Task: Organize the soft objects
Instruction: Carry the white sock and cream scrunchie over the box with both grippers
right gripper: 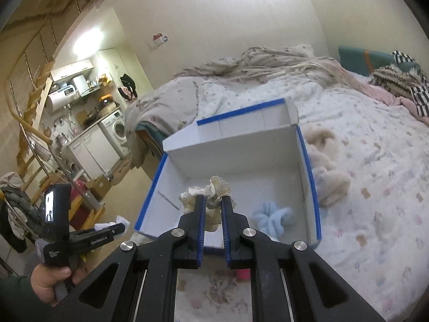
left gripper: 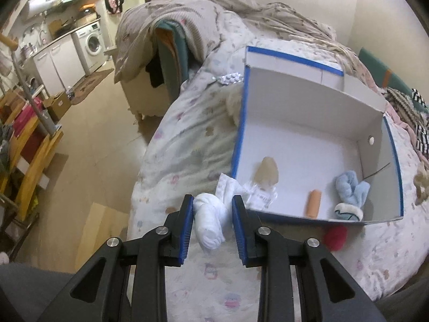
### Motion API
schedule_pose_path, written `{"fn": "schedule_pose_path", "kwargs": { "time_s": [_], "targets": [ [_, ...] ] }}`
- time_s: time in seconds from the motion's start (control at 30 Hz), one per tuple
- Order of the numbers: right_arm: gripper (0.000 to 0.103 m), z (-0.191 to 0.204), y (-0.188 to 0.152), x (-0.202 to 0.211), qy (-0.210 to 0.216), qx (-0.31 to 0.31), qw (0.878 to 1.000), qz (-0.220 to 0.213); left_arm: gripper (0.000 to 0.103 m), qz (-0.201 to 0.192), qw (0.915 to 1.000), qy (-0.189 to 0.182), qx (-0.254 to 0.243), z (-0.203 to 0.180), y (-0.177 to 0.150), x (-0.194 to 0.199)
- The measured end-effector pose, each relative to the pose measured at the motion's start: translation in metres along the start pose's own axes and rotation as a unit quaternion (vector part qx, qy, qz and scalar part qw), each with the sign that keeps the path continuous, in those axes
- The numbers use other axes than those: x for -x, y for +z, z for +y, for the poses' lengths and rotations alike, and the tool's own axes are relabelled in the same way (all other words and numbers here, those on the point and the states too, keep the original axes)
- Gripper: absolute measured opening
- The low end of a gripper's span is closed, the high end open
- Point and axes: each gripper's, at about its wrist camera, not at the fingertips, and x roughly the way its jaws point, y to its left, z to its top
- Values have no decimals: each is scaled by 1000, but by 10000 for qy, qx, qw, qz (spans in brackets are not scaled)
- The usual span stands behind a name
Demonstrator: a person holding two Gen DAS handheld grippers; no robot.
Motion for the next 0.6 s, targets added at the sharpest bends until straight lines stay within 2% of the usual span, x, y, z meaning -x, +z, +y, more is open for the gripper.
{"fn": "schedule_pose_path", "kwargs": {
  "time_s": [0.17,0.6],
  "targets": [
    [13,0,11,-12,-32,111,9999,9,26,8,9998,-113,-171,-13,14,-1],
    [13,-16,27,-50,-221,238,9991,256,26,-87,9982,-117,-584,-42,48,-16]
  ]
}}
